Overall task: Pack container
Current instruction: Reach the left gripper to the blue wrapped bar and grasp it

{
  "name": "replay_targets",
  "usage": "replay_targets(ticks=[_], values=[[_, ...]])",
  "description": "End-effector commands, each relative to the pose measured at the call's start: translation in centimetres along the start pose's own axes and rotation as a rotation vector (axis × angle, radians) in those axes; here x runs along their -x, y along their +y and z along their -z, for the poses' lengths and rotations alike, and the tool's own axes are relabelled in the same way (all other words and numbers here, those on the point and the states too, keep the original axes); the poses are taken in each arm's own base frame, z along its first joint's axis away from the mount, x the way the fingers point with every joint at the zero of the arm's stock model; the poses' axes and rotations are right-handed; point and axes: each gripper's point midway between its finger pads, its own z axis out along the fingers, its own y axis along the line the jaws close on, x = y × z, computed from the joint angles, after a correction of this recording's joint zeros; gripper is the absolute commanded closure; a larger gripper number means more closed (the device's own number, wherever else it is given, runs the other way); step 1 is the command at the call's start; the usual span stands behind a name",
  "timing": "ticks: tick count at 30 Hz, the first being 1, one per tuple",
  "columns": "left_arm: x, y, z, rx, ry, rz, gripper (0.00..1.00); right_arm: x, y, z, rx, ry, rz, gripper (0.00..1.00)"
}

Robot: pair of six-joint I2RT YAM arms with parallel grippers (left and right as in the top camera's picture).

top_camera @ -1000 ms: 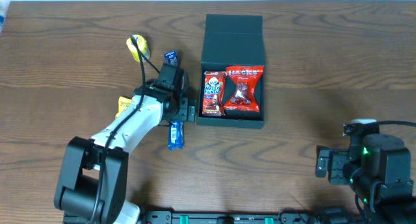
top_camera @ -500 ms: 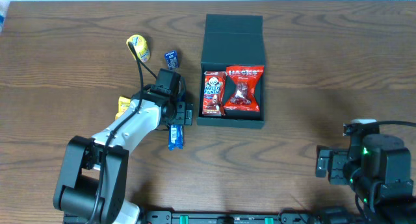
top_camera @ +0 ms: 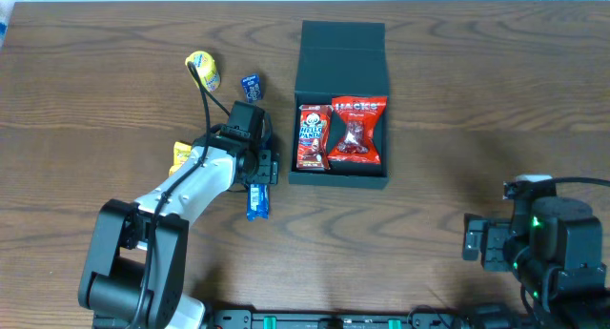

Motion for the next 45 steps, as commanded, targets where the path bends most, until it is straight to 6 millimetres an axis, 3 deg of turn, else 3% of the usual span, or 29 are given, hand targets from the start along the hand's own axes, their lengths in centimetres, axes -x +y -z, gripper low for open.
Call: replay_targets(ticks=[1, 8, 26, 45], values=[[-0.6, 0.4, -0.4, 0.007, 0.018, 0.004, 0.24, 0.0, -0.1, 0.0, -0.003, -0.002, 0.002, 0.01], [-0.8, 0.4, -0.5, 0.009, 0.029, 0.004, 0.43, 0.0, -0.1, 0.0, -0.003, -0.003, 0.002, 0.01], [-1.0, -0.6, -0.5, -0.027, 0.036, 0.016, 0.68, 0.0, -0.1, 0.0, -0.003, -0.002, 0.002, 0.01], [-1.0, -0.6, -0.5, -0.027, 0.038, 0.017, 0.73, 0.0, -0.1, 0.0, -0.003, -0.002, 0.002, 0.01]])
